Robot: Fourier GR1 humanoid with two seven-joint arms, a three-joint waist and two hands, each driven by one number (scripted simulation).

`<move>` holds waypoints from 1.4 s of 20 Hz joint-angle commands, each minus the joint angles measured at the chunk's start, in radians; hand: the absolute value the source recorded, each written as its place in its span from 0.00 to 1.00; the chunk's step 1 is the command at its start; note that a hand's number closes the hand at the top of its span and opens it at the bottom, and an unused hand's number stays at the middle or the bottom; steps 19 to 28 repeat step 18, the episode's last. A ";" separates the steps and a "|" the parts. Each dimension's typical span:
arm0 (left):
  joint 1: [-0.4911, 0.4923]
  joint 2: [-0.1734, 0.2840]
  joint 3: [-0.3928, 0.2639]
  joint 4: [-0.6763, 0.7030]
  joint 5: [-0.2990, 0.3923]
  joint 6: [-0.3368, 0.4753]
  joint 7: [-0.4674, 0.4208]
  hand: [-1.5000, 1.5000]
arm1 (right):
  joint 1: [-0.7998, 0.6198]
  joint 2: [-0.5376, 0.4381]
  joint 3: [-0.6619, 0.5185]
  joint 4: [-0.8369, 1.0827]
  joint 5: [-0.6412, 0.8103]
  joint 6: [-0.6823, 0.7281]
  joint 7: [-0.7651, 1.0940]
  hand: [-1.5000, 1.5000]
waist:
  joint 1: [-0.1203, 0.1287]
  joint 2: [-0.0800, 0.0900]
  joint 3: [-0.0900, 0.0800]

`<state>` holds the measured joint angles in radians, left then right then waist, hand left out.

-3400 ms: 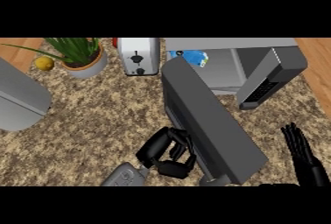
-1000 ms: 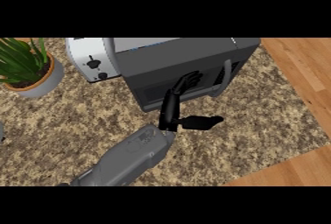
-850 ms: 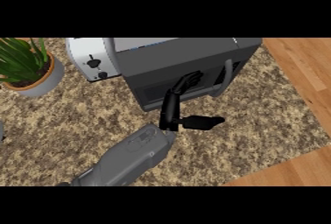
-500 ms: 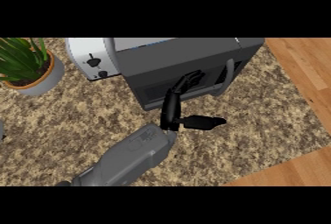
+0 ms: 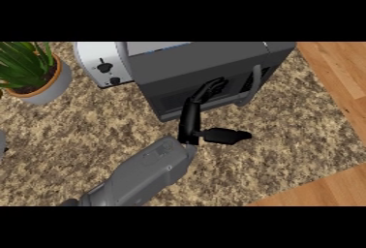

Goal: Pick up the milk, place it into the microwave and close the microwave

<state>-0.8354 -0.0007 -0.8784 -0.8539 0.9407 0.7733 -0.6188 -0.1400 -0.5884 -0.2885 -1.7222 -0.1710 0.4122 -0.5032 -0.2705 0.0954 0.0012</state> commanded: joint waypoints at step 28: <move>-0.077 0.001 0.048 0.100 0.104 0.007 -0.068 0.00 | -0.091 0.008 0.010 0.216 -0.298 0.178 0.096 0.00 | -0.012 0.014 -0.002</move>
